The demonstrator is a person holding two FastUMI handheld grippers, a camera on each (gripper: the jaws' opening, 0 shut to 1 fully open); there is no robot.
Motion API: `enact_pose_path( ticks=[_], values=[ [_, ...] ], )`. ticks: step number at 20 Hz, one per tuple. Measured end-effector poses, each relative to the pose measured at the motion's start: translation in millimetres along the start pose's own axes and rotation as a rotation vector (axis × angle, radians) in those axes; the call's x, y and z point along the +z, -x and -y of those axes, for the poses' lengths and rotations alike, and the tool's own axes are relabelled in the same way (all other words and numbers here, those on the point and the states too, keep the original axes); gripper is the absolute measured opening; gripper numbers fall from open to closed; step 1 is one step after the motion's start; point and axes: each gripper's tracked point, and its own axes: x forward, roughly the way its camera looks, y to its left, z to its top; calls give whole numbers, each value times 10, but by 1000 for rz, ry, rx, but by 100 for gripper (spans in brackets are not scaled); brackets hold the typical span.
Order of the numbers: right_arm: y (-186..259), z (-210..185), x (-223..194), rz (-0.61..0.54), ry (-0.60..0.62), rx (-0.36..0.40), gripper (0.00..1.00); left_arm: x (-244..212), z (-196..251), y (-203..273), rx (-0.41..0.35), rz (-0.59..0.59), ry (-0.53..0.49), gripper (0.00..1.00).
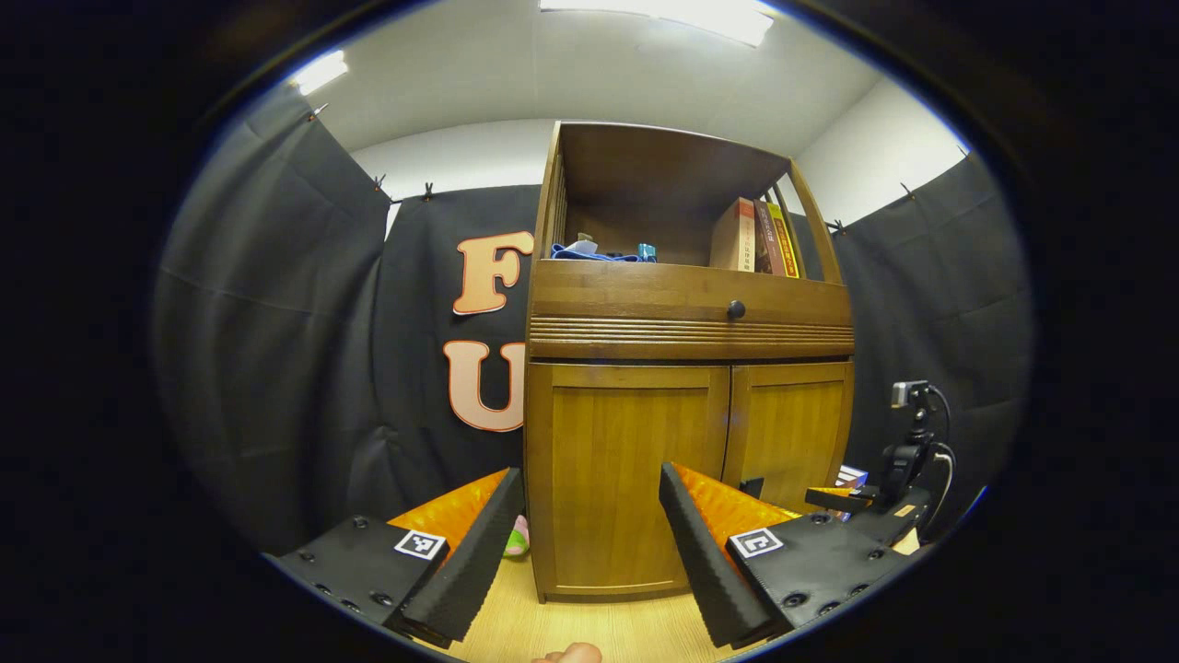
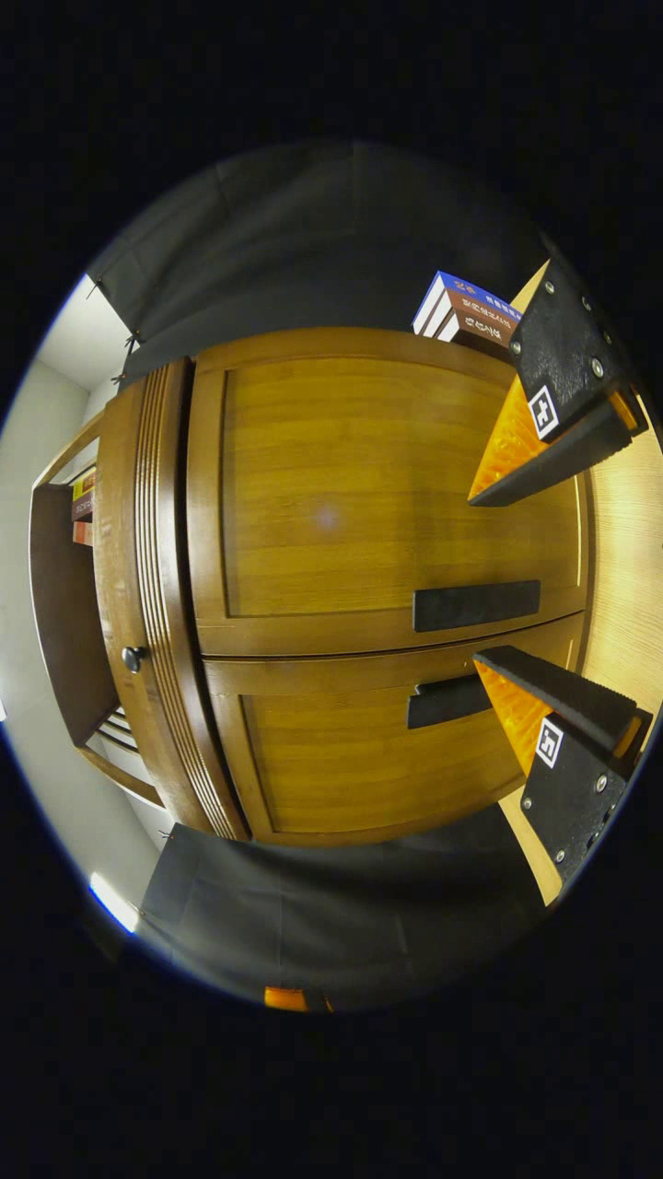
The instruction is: Open the right door of the double-door shoe cabinet with the right hand, and open the left door with the left hand.
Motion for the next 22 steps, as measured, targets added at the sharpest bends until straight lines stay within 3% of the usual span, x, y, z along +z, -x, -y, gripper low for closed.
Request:
enact_pose_path(
  ticks=[8, 10, 12, 13, 14, 15, 16, 17, 18, 19, 22],
  values=[
    [-406, -171, -234, -31, -14, 15, 94, -50, -176, -24, 31, 7, -10, 96],
    [-471, -163, -272, -38, -20, 0, 100, -62, -201, -27, 33, 9, -8, 94],
    [-530, -141, -286, -35, -15, -21, 77, -73, -213, -56, 32, 8, -11, 96],
    [-557, -147, -293, -33, -19, -22, 86, -88, -208, -64, 32, 5, -13, 96],
    [-565, -179, -282, -28, -28, -11, 70, -111, -212, -67, 31, 2, -13, 97],
    [-589, -208, -274, -24, -37, -3, 89, -114, -221, -70, 31, 1, -13, 98],
    [-592, -214, -268, -21, -41, -1, 72, -112, -224, -74, 31, 2, -15, 94],
    [-609, -217, -272, -21, -40, -3, 80, -109, -237, -79, 36, 6, -19, 94],
    [-625, -228, -270, -21, -39, -6, 64, -101, -267, -79, 46, 10, -24, 98],
    [-634, -227, -276, -23, -38, -10, 72, -99, -288, -77, 54, 13, -31, 98],
    [-670, -191, -293, -26, -40, -30, 45, -85, -310, -67, 65, 23, -41, 98]
  ],
)
